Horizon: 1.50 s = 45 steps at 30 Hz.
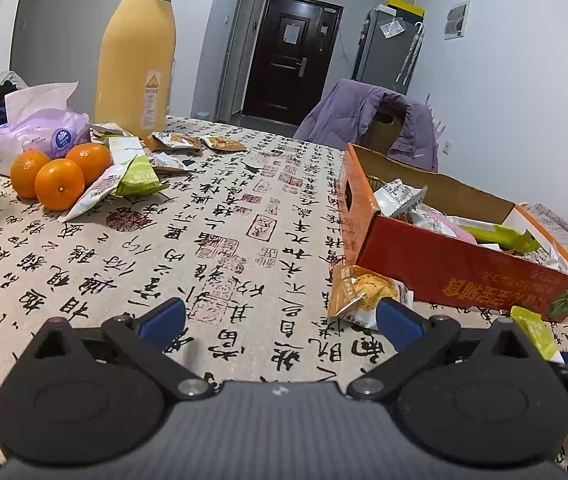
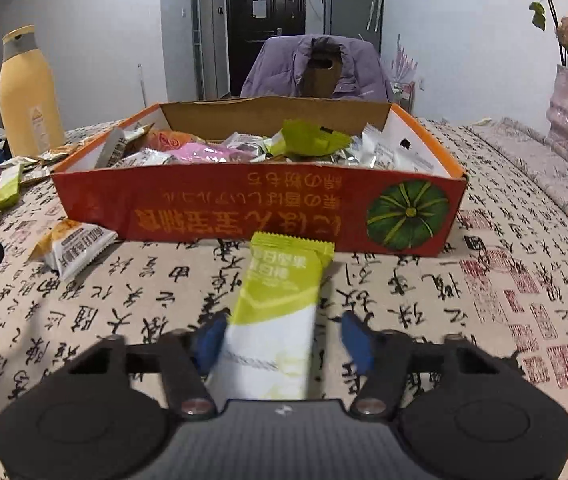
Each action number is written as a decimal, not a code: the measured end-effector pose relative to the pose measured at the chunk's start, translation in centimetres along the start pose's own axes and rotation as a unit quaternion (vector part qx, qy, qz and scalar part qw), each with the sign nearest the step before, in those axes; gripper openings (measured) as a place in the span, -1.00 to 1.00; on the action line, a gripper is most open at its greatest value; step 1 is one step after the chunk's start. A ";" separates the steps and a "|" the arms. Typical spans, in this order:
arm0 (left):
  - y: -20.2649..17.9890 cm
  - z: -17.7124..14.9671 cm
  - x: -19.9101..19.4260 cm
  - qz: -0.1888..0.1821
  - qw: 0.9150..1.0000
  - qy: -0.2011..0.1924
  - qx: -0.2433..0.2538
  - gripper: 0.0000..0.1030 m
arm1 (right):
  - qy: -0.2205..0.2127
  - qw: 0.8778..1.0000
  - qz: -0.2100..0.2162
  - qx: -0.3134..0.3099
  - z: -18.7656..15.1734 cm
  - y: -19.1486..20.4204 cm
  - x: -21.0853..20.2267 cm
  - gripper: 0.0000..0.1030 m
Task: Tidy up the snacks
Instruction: 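Grasp the green-and-white bar with the right tool while the left tool grasps the biscuit packet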
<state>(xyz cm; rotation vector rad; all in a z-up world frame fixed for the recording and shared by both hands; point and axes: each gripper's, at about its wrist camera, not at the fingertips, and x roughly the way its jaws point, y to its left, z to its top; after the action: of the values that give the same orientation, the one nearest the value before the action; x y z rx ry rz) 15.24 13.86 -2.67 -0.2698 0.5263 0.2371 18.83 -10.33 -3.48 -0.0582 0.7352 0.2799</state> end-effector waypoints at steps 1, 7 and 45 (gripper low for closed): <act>0.0 0.0 0.0 0.000 1.000 0.000 0.001 1.00 | 0.000 1.000 0.005 0.000 0.0 0.2 -0.1 -0.23; -0.2 0.0 0.2 -0.001 1.000 0.003 0.007 1.00 | -0.015 1.000 0.010 0.011 -0.6 -0.4 -1.1 -0.34; -8.4 1.1 6.6 0.007 0.991 0.092 0.095 0.20 | -0.110 0.992 0.001 0.056 -1.0 -7.5 -4.1 -0.35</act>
<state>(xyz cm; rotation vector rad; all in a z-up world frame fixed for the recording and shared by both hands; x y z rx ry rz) 23.73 7.33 -3.56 -0.1029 0.7288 0.1742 17.30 -18.60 -1.86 0.0783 0.5310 0.2413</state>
